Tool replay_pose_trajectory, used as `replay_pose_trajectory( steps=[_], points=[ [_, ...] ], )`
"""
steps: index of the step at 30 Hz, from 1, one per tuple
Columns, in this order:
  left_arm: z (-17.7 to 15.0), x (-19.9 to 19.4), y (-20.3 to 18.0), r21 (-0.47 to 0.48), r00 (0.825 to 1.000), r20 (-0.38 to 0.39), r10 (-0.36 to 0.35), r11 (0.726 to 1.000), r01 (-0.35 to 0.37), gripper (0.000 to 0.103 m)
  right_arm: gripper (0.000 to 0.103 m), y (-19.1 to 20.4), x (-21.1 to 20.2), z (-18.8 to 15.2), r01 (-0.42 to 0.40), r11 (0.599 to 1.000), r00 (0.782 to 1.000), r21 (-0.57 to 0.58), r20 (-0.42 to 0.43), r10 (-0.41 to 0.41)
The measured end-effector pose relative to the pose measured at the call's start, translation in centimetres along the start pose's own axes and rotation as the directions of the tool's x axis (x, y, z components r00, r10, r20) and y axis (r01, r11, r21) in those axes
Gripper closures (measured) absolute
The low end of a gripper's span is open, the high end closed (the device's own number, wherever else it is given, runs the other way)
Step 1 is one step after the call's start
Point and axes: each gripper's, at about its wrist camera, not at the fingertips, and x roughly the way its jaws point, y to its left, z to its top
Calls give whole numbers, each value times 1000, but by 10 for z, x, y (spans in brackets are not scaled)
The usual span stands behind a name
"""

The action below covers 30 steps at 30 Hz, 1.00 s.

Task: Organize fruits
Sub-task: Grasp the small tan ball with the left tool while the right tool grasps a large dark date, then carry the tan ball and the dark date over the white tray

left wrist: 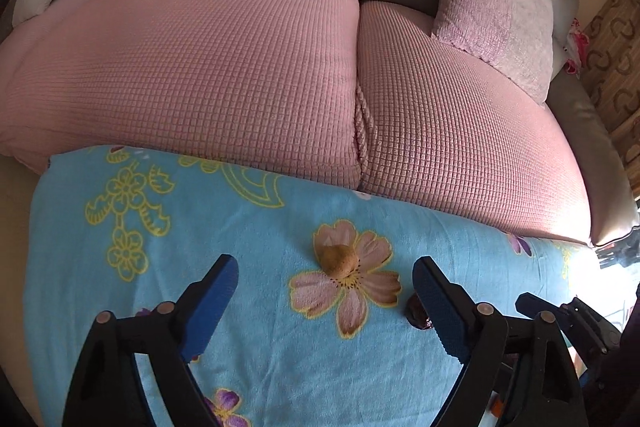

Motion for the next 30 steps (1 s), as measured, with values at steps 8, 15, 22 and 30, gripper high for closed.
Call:
replay_pose_trajectory(
  steps=[8,15,22,30],
  points=[
    [1,23,-6,-9,998,-50,-46,999,46,37,36,4,37,5,36,999,998,-18,-44,-37],
    [6,40,-7,-17,996,-76,-54,998,53,63,46,0,50,3,45,999,998,-18,-49,-46],
    [2,43,2,-70,996,-77,-43,997,37,75,46,-7,43,-2,39,999,999,-4,-28,-39],
    [-16,14,-2,-64,999,-43,2,998,-5,76,46,-7,5,-18,67,998,998,1,-14,-67]
  ],
)
